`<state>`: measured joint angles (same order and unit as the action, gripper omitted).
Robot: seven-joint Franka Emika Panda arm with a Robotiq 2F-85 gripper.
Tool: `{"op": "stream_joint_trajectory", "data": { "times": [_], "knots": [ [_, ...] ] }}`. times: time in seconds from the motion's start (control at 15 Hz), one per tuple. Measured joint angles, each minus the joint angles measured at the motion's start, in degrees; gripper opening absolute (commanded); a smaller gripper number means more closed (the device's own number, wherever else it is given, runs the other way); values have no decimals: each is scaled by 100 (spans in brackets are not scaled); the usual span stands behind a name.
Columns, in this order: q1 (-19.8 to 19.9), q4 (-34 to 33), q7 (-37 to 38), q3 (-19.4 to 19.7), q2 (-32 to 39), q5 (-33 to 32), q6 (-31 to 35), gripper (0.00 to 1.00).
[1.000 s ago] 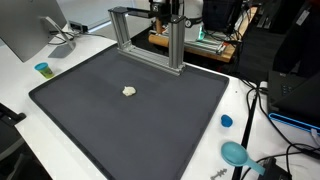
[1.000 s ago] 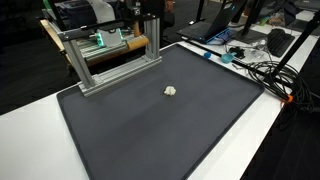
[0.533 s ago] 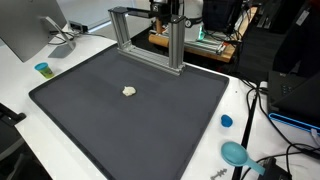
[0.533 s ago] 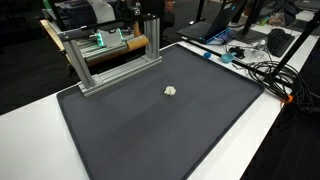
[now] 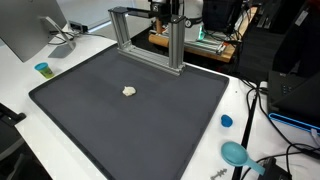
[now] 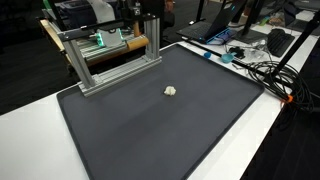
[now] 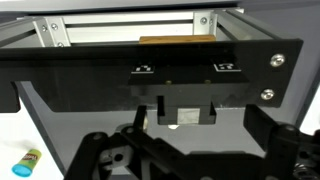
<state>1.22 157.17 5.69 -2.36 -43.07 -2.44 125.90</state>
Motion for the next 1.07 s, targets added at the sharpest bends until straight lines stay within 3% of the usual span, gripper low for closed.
{"op": "stream_joint_trajectory", "data": {
  "times": [0.27, 0.47, 1.07],
  "knots": [
    [109, 10, 2, 7, 86, 0, 120, 95],
    [161, 17, 4, 15, 180, 0, 118, 83],
    [137, 16, 51, 19, 219, 29, 4, 85]
  ]
}}
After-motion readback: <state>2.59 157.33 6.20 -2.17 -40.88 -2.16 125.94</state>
